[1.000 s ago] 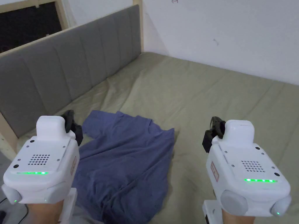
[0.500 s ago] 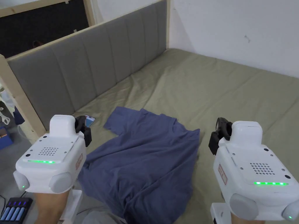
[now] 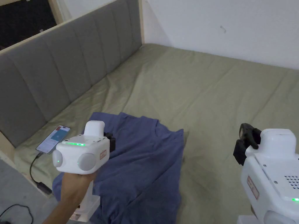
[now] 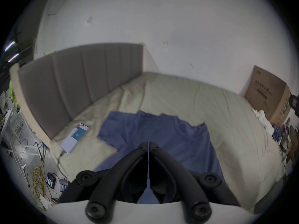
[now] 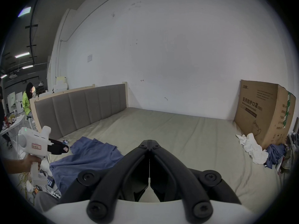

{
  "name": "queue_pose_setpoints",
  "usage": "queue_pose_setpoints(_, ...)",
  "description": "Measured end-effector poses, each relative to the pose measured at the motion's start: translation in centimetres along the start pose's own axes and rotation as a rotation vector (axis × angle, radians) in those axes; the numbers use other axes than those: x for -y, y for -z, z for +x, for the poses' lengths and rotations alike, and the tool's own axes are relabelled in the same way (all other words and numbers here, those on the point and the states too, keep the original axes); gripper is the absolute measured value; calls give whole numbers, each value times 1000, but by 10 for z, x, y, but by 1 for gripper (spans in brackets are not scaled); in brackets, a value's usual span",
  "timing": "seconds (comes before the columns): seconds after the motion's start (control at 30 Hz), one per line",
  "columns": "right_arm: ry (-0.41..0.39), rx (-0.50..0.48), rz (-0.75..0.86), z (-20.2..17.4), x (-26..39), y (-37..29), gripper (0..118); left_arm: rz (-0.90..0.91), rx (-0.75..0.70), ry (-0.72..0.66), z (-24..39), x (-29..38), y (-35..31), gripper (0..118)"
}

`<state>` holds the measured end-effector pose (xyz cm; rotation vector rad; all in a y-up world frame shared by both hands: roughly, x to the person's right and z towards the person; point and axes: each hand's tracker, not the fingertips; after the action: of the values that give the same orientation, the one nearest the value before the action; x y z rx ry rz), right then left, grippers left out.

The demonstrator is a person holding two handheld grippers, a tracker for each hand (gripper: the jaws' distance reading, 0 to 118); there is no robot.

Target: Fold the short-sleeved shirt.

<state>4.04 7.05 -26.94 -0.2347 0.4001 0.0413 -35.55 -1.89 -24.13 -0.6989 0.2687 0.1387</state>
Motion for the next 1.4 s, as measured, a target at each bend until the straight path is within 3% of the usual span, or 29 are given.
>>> queue_pose_setpoints(0.03, -1, 10, -9, 4, 2, 1, 3, -29, -3, 12, 4, 0, 12, 19)
queue_pose_setpoints(0.1, -2, 24, -23, 11, 5, 2, 3, -65, -10, 57, 13, 1, 32, 95)
queue_pose_setpoints(0.2, -9, 46, -39, 21, 11, 3, 3, -184, -18, 88, 26, 2, 55, 102)
queue_pose_setpoints(0.3, -9, 66, -47, 31, 16, 1, 3, -248, -31, 89, 29, 10, 80, 118)
queue_pose_setpoints(0.57, 11, 117, -98, 53, 33, -2, 3, -436, -44, -25, 20, 24, 123, 118)
queue_pose_setpoints(0.67, 34, 105, -116, 59, 39, -3, 3, -506, -63, -20, 26, 29, 135, 103)
queue_pose_setpoints(0.7, 37, 105, -119, 60, 40, -4, 3, -510, -65, -21, 35, 30, 126, 92)
queue_pose_setpoints(0.77, 39, 106, -124, 62, 42, -6, 3, -443, -60, 10, 44, 33, 113, 89)
queue_pose_setpoints(0.87, 41, 109, -127, 66, 43, -8, 3, -418, -37, 87, 50, 32, 106, 57)
queue_pose_setpoints(0.9, 46, 110, -127, 67, 43, -9, 3, -416, -35, 102, 52, 32, 104, 24)
queue_pose_setpoints(0.93, 56, 109, -127, 69, 43, -10, 3, -406, -33, 105, 52, 32, 101, 11)
queue_pose_setpoints(1.0, 72, 110, -118, 71, 41, -13, 3, -387, -41, 107, 48, 33, 99, 10)
queue_pose_setpoints(1.13, 72, 112, -101, 78, 39, -21, 3, -356, 41, -54, 39, 33, 82, 9)
queue_pose_setpoints(1.4, 96, 130, -71, 96, 36, -40, 3, -263, 390, -391, 45, 23, 34, 9)
